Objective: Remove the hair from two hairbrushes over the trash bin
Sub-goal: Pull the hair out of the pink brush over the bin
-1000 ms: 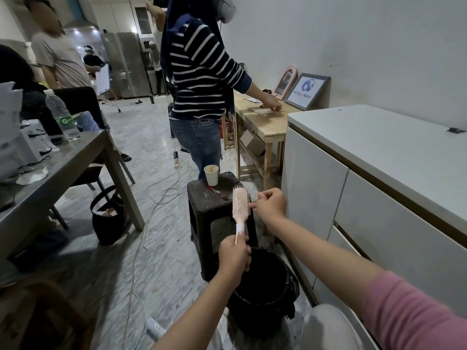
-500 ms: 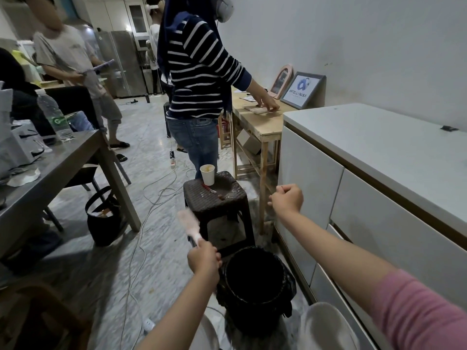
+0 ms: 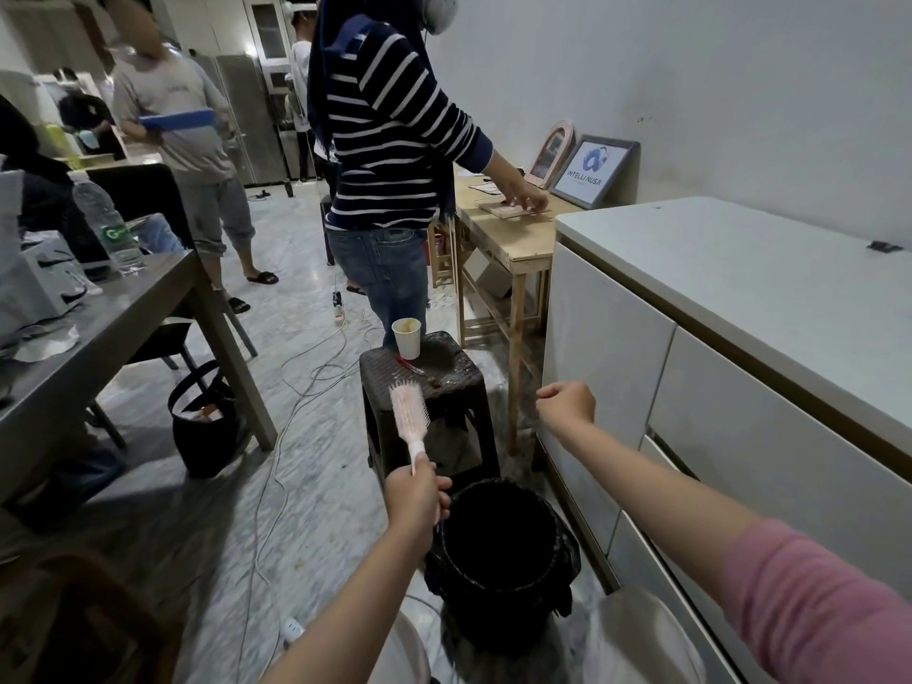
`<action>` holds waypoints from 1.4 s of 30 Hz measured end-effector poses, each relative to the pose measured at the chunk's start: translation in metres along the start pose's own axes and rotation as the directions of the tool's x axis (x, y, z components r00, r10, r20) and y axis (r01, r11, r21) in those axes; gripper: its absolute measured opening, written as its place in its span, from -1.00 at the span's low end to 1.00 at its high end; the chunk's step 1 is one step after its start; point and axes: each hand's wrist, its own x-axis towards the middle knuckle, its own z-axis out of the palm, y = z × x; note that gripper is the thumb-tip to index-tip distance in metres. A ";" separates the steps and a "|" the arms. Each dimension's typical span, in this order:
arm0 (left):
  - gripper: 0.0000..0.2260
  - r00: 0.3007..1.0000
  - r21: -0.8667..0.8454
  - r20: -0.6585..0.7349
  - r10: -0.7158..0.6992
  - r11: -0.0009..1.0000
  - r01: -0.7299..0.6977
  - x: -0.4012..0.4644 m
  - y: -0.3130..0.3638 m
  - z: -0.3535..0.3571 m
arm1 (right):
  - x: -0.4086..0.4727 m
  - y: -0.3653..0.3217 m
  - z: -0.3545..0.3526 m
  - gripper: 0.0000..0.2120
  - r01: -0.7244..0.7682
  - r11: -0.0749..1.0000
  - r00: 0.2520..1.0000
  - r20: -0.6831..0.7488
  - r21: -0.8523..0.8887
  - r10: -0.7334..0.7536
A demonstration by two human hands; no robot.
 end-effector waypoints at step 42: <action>-0.75 0.933 0.038 0.183 0.309 0.947 -0.320 -0.037 -0.011 0.018 | -0.048 -0.041 0.045 -0.72 0.228 0.974 0.947 0.233 -0.009 -0.220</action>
